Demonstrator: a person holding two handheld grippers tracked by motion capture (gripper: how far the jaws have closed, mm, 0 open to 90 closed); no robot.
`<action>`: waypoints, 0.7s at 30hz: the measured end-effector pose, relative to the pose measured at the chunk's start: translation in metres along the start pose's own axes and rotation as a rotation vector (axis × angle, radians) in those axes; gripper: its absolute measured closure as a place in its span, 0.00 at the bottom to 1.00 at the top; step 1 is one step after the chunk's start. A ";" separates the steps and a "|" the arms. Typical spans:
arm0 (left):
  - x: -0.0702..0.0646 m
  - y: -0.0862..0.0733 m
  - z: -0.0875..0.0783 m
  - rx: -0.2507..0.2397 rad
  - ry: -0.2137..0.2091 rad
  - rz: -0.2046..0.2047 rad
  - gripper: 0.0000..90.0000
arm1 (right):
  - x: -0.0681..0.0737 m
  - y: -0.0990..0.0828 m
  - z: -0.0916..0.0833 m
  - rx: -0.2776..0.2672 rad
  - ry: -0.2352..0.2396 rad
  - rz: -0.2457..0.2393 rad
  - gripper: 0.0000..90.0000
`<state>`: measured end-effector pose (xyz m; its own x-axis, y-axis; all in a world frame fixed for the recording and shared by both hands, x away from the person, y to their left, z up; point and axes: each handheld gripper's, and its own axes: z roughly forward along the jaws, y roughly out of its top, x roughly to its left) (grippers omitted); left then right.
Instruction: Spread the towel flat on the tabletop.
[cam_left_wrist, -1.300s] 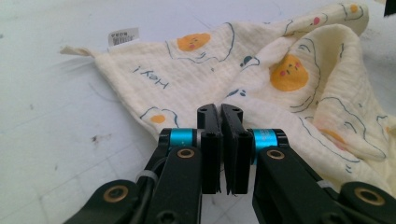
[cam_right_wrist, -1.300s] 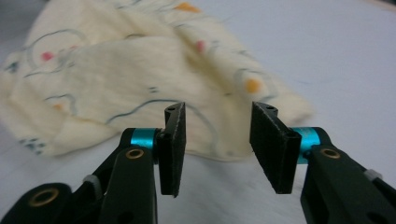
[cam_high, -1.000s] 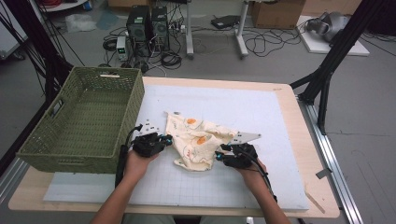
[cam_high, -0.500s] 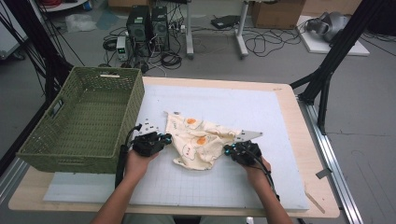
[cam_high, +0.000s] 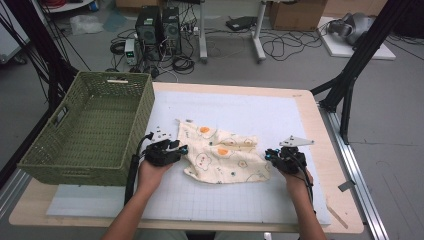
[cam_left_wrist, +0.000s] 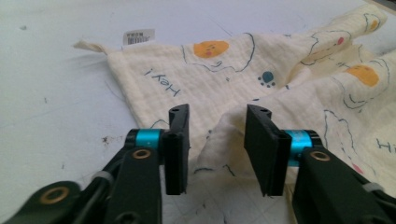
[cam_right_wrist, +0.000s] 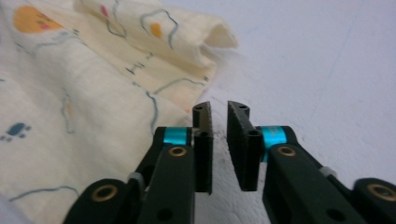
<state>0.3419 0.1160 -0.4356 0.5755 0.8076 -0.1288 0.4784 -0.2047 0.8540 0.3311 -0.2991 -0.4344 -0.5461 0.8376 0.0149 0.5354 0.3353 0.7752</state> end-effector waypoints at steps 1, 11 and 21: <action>0.000 0.000 -0.002 -0.002 0.000 0.000 0.60 | 0.002 0.001 0.000 -0.012 0.005 -0.001 0.85; -0.003 -0.010 -0.018 -0.002 -0.018 0.028 0.59 | 0.030 0.011 0.008 -0.064 0.111 -0.071 0.69; -0.008 -0.019 -0.020 0.023 -0.097 0.024 0.66 | 0.034 0.007 0.022 0.087 0.033 -0.158 0.98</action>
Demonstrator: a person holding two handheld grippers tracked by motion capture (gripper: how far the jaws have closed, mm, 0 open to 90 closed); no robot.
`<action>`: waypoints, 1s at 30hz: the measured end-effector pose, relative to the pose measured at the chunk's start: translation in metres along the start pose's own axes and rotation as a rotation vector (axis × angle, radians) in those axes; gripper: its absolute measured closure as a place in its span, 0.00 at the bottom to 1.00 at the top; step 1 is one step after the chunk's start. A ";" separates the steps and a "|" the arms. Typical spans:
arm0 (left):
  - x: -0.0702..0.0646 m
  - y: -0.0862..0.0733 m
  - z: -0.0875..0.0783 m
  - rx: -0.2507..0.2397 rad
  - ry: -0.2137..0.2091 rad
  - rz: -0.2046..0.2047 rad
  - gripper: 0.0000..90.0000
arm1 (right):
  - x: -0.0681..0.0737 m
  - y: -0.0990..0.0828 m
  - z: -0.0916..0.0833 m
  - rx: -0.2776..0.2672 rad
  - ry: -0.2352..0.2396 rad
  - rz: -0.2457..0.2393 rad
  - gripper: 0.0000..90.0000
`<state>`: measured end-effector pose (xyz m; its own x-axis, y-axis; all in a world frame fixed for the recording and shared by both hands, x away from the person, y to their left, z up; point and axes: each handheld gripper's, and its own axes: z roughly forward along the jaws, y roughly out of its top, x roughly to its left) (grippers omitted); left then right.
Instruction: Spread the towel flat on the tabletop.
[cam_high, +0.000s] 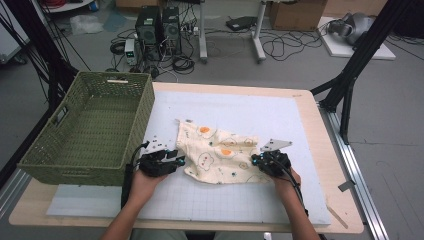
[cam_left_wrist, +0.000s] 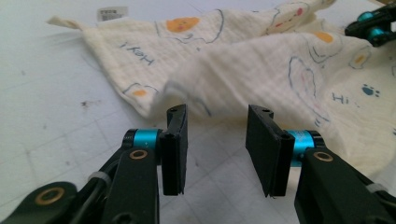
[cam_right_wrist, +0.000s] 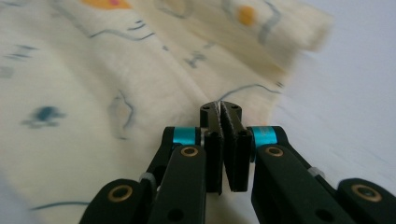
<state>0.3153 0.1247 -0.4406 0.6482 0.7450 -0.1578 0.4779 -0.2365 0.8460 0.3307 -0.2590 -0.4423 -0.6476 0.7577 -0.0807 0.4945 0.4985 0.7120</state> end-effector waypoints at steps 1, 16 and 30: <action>-0.001 0.000 0.001 0.005 -0.013 -0.001 0.66 | -0.002 -0.001 -0.001 0.012 -0.034 0.005 0.98; -0.032 -0.001 0.028 0.114 -0.033 0.156 0.84 | -0.009 -0.003 -0.010 -0.031 -0.101 0.067 0.73; -0.023 -0.020 -0.020 0.173 0.029 0.189 0.97 | -0.009 -0.005 -0.011 -0.037 -0.086 0.068 0.68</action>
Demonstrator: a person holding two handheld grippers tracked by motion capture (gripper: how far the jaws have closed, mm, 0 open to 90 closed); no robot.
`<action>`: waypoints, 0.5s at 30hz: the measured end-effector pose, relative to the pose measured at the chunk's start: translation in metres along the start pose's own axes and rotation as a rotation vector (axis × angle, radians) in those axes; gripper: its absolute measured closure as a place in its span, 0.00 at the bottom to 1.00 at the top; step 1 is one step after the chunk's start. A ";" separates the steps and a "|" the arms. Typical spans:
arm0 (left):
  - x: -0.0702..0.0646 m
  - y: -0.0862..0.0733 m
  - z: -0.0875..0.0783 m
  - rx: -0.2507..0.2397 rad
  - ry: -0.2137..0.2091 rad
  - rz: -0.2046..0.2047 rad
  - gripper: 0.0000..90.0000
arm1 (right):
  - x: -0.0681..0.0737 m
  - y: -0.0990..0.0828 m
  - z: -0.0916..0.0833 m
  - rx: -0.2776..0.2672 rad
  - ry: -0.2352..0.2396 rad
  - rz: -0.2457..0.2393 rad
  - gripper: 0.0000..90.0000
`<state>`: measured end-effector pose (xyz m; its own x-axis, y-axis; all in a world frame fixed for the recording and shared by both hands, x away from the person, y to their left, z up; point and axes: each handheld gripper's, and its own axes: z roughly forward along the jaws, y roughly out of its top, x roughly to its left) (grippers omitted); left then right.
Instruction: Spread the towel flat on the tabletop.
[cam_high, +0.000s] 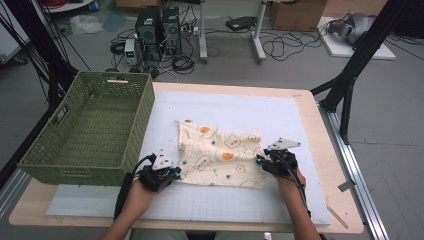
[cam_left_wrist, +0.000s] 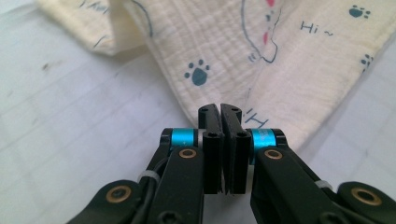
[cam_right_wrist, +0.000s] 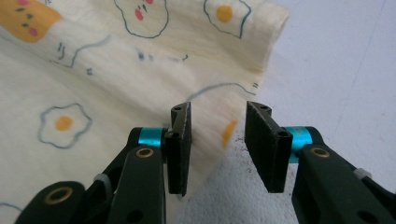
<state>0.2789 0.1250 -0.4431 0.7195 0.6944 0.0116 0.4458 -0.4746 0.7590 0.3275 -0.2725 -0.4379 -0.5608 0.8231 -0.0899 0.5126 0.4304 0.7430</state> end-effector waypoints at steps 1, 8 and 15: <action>0.000 -0.004 -0.004 0.003 -0.001 -0.002 0.97 | 0.000 0.000 0.000 -0.005 0.000 -0.004 0.68; -0.007 -0.027 -0.033 0.016 -0.038 0.009 0.97 | 0.001 0.001 -0.001 -0.017 0.013 0.015 0.68; 0.001 -0.030 -0.041 -0.049 0.016 -0.046 0.79 | 0.013 0.010 0.000 -0.068 0.122 0.011 0.71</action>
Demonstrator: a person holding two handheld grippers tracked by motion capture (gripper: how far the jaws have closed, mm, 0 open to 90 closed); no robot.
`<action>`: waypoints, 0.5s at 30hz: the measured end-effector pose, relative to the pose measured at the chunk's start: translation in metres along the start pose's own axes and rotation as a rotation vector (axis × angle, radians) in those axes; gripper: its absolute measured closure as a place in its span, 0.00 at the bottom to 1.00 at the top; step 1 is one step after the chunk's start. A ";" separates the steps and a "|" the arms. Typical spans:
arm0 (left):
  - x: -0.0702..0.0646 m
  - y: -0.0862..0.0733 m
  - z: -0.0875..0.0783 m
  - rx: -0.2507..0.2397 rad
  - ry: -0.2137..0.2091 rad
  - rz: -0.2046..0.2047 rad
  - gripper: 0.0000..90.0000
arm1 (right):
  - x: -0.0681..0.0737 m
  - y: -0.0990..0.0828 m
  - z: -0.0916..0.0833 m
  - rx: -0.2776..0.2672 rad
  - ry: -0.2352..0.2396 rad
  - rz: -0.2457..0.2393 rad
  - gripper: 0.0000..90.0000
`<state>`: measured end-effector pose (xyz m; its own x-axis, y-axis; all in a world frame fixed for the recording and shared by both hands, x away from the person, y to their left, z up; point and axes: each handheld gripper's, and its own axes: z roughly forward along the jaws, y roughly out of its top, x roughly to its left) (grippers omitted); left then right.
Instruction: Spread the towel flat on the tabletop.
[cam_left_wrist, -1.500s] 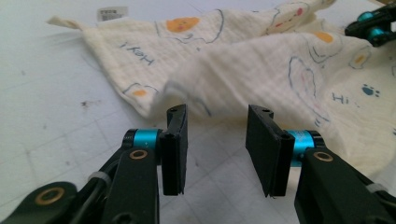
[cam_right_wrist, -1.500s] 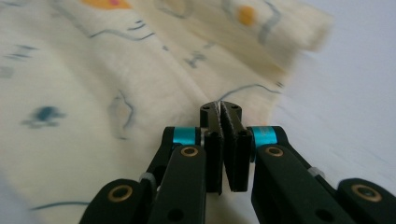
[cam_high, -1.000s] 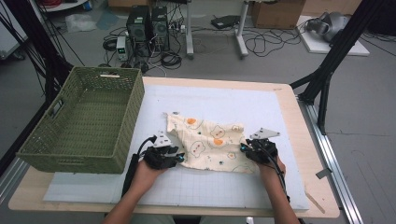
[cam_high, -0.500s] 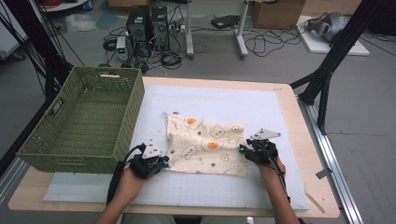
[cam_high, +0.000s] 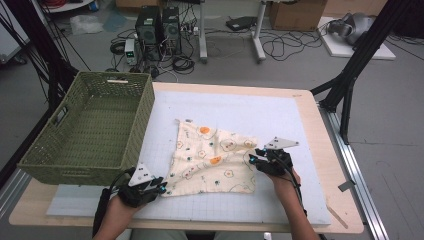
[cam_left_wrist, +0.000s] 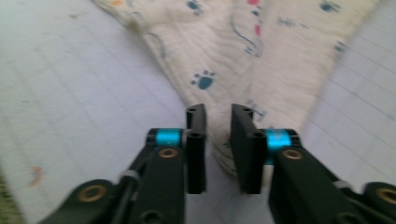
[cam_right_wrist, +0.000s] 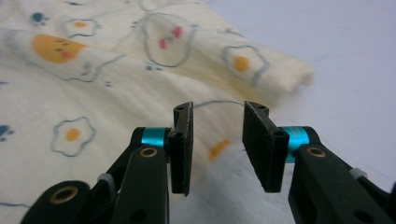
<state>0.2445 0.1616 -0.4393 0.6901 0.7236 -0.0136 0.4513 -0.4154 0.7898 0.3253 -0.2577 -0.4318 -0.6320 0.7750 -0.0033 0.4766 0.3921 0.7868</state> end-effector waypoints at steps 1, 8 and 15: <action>0.002 0.002 0.000 -0.016 0.014 -0.011 0.77 | 0.003 0.001 0.002 0.003 0.017 -0.006 0.71; 0.012 0.026 0.015 -0.109 0.035 -0.092 0.67 | 0.019 0.000 0.022 0.090 0.082 -0.063 0.72; 0.016 0.051 0.035 -0.137 0.019 -0.104 0.66 | 0.020 0.000 0.014 0.134 0.168 -0.090 0.98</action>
<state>0.2984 0.1327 -0.4208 0.6327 0.7693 -0.0891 0.4372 -0.2598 0.8610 0.3212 -0.2348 -0.4408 -0.7632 0.6448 0.0420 0.4836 0.5268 0.6990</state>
